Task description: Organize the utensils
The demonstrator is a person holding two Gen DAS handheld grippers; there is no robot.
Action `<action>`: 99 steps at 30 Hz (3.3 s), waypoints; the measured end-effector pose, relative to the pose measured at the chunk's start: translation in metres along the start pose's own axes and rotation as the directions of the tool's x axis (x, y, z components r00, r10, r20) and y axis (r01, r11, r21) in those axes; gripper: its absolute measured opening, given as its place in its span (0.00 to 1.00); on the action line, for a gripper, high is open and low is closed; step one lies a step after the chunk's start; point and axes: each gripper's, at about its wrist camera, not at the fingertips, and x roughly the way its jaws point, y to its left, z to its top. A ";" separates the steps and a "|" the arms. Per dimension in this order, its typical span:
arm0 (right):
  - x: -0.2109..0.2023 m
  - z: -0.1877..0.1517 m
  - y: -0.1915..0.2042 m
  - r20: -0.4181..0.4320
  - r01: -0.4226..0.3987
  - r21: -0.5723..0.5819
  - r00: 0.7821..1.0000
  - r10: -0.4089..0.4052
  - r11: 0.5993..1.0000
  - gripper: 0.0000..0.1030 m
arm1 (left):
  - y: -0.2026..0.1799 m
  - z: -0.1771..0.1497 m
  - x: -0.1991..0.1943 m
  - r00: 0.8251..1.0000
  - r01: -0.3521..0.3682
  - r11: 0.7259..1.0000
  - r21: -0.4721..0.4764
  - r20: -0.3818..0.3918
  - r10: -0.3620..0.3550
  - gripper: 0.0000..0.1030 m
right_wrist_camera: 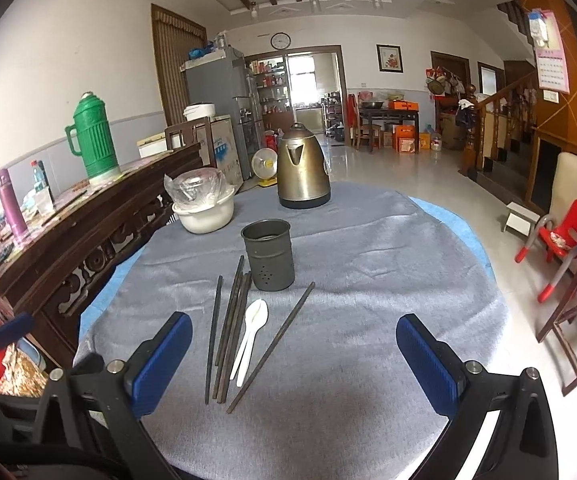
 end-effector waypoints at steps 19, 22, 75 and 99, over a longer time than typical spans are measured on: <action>0.020 0.003 -0.035 0.064 -0.097 0.127 0.994 0.090 0.987 1.00 | -0.061 0.006 -0.034 0.996 0.036 0.985 0.169 0.080 -0.050 1.00; 0.019 0.000 -0.044 0.067 -0.105 0.165 0.993 0.095 0.981 1.00 | -0.061 0.007 -0.033 0.996 0.042 0.986 0.164 0.073 -0.054 1.00; 0.022 -0.009 -0.072 -0.008 0.010 0.235 1.000 -0.008 0.972 1.00 | -0.051 0.009 -0.023 0.989 0.117 0.992 0.042 0.089 -0.120 1.00; 0.057 -0.018 -0.073 -0.064 -0.013 0.270 0.997 0.032 0.963 1.00 | -0.044 0.008 0.022 0.992 0.126 0.992 0.021 -0.007 -0.125 1.00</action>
